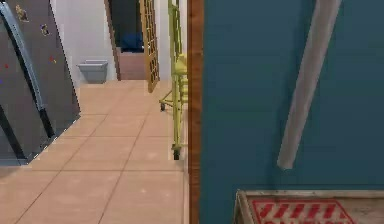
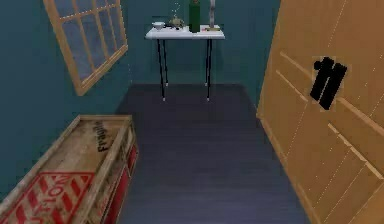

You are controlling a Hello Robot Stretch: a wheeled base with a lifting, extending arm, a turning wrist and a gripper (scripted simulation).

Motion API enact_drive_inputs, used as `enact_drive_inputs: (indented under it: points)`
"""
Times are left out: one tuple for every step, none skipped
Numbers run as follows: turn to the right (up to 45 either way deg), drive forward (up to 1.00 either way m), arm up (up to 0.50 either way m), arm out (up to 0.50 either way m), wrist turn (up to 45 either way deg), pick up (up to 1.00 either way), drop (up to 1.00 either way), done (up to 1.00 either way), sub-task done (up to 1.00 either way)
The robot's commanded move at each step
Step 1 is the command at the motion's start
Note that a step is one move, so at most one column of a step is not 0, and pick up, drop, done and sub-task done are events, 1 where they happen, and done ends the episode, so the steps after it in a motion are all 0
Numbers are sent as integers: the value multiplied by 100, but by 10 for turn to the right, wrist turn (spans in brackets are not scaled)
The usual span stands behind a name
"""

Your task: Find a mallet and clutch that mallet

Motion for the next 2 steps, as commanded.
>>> enact_drive_inputs:
  points:
    - [-450, 0, 0, 0, 0, 0, 0, 0, 0]
    - [-420, 0, 0, 0, 0, 0, 0, 0, 0]
